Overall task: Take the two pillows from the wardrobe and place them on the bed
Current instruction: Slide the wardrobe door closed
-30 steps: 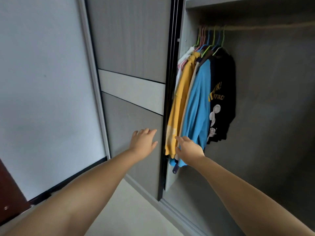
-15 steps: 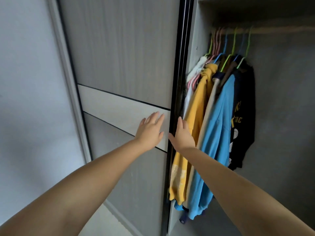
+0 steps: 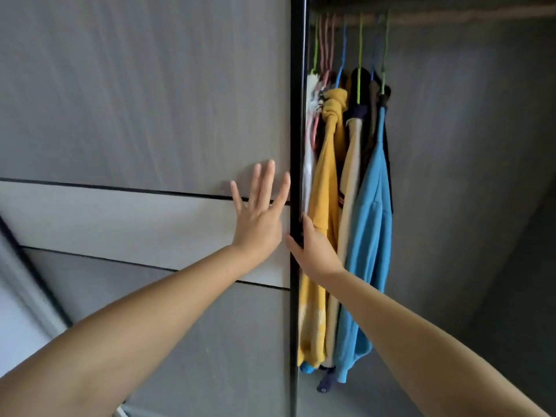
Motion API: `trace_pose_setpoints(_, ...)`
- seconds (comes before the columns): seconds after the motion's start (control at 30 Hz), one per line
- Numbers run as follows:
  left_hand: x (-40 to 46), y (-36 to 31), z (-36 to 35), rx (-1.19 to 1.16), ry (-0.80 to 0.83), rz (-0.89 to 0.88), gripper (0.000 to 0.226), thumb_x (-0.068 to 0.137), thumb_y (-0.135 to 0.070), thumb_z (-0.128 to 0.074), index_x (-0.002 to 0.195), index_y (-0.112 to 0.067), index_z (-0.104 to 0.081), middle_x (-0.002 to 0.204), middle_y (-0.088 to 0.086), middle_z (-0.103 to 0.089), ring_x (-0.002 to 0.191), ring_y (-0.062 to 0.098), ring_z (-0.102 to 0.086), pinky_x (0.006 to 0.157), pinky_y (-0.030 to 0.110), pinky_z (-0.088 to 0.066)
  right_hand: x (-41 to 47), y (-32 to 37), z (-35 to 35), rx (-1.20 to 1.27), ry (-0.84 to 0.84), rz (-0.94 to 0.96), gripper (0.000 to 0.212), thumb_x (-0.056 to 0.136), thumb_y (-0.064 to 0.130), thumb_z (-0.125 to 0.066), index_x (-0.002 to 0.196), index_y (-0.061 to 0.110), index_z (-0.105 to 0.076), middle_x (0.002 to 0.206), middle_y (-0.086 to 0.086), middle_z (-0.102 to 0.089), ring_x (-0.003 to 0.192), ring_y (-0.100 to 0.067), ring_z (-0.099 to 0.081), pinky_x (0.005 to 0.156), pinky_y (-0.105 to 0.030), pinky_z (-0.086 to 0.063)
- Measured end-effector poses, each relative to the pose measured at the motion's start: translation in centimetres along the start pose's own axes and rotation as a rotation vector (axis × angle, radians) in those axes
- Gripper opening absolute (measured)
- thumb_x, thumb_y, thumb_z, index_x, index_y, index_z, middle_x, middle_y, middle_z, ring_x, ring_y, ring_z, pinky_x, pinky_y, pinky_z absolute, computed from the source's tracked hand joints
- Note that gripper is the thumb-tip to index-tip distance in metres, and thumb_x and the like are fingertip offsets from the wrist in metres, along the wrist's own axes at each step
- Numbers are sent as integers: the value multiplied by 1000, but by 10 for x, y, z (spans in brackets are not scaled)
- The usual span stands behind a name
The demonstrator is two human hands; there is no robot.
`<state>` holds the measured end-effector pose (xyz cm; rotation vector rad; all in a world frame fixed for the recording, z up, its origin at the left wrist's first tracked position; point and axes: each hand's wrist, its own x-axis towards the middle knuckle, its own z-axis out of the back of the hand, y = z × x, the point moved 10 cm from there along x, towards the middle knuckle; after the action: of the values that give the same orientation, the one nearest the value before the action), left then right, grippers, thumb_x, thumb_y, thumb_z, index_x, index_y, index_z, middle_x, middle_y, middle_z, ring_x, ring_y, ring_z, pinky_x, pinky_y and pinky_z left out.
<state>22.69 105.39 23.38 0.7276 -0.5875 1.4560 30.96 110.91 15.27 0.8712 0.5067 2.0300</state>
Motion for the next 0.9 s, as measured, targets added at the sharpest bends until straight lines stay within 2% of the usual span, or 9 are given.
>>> trace_pose_setpoints(0.07, 1, -13, 4, -31, -37, -17, 78, 78, 1, -56, 148, -15, -23, 156, 20, -18, 144, 40, -12, 105, 72, -9, -5, -8, 8, -52, -16, -20, 63, 99, 40, -45, 150, 12, -21, 131, -13, -60, 111, -24, -64, 88, -32, -53)
trace_pose_setpoints(0.17, 6, -36, 6, -64, -22, -74, 78, 80, -2, -57, 148, -17, -22, 157, 17, -17, 144, 39, -13, 106, 73, -12, -15, -22, 25, -119, -47, -61, 60, 99, 41, -45, 147, 11, -26, 119, -15, -65, 91, -23, -64, 76, -32, -52)
trace_pose_setpoints(0.27, 8, -61, 7, -86, 30, -169, 83, 78, -7, -57, 149, -20, -16, 160, 10, -9, 146, 34, -6, 106, 72, -7, -28, -44, 48, -172, -79, -142, 63, 98, 44, -45, 149, 12, -24, 121, -15, -64, 97, -29, -64, 80, -35, -50)
trace_pose_setpoints(0.4, 7, -92, 9, -102, 81, -287, 85, 78, -8, -54, 149, -26, -12, 161, 4, 2, 147, 28, 4, 107, 69, 5, -50, -69, 89, -293, -134, -232, 58, 97, 46, -45, 146, 19, -28, 127, -6, -60, 97, -25, -64, 82, -39, -52)
trace_pose_setpoints(0.6, 3, -89, 3, -27, 127, -338, 94, 82, -17, -61, 149, -26, 4, 152, 3, 30, 146, 27, 15, 107, 68, 8, -89, -109, 158, -340, -272, -386, 61, 98, 42, -47, 151, 26, -21, 137, -3, -54, 107, -26, -62, 88, -44, -53)
trace_pose_setpoints(0.7, 2, -85, 1, 22, 123, -354, 106, 73, -27, -73, 150, -25, 1, 148, 5, 31, 146, 30, 9, 106, 68, 8, -113, -128, 195, -277, -446, -476, 71, 97, 32, -53, 154, 27, -11, 148, -7, -37, 125, -30, -50, 94, -45, -50)
trace_pose_setpoints(0.77, 2, -90, -1, 36, 96, -374, 112, 66, -31, -78, 150, -23, -3, 151, 6, 21, 146, 29, 3, 106, 68, 5, -129, -129, 223, -279, -633, -502, 79, 95, 22, -56, 155, 25, -5, 156, -9, -23, 141, -31, -30, 104, -47, -42)
trace_pose_setpoints(0.83, 2, -105, -8, 50, 112, -411, 117, 69, -33, -76, 147, -23, 10, 150, 7, 28, 143, 26, 17, 105, 67, 9, -134, -113, 245, -425, -744, -464, 82, 94, 19, -57, 155, 19, -3, 161, -12, -10, 148, -30, -10, 116, -48, -29)
trace_pose_setpoints(0.9, 2, -131, -19, 74, 148, -460, 120, 76, -33, -70, 139, -22, 31, 143, 8, 45, 134, 26, 35, 101, 66, 19, -122, -90, 250, -600, -693, -318, 86, 92, 28, -60, 155, 17, -2, 162, -13, -2, 150, -31, 1, 122, -49, -14)
